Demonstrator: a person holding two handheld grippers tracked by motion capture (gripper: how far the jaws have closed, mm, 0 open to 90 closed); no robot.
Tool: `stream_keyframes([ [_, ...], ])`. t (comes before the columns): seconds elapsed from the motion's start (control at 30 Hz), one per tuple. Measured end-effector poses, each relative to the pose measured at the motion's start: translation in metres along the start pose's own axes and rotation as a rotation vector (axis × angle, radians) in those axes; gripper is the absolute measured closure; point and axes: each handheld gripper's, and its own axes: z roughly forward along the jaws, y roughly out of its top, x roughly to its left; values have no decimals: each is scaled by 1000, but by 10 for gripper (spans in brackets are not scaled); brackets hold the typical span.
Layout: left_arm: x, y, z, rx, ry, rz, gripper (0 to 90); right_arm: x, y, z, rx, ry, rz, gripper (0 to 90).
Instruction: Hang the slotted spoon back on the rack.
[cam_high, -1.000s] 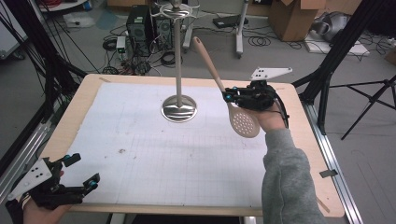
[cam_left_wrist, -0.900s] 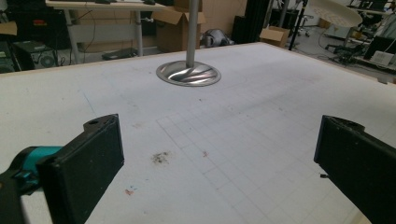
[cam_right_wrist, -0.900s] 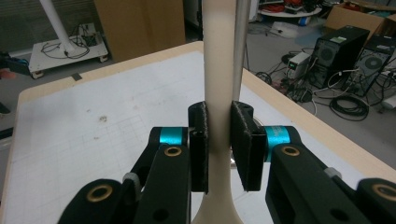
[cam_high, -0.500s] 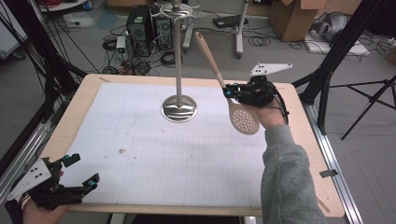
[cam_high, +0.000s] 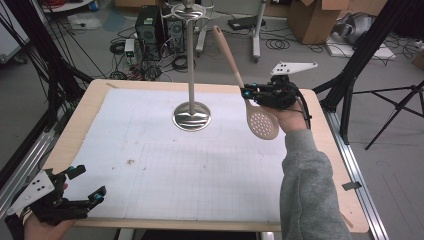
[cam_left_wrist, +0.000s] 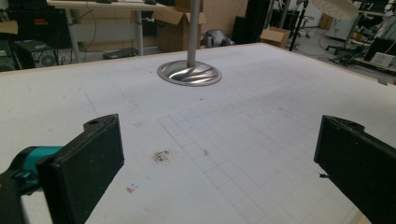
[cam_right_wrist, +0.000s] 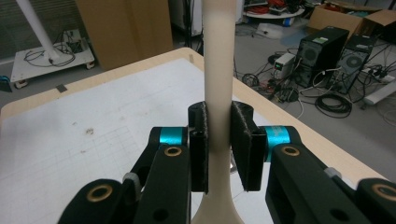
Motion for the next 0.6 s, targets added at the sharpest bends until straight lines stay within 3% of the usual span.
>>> stream_keyframes([
  [0.6,2,-1,-2,0,9,-4,19,-6,6,1,-19,-20,26,781],
])
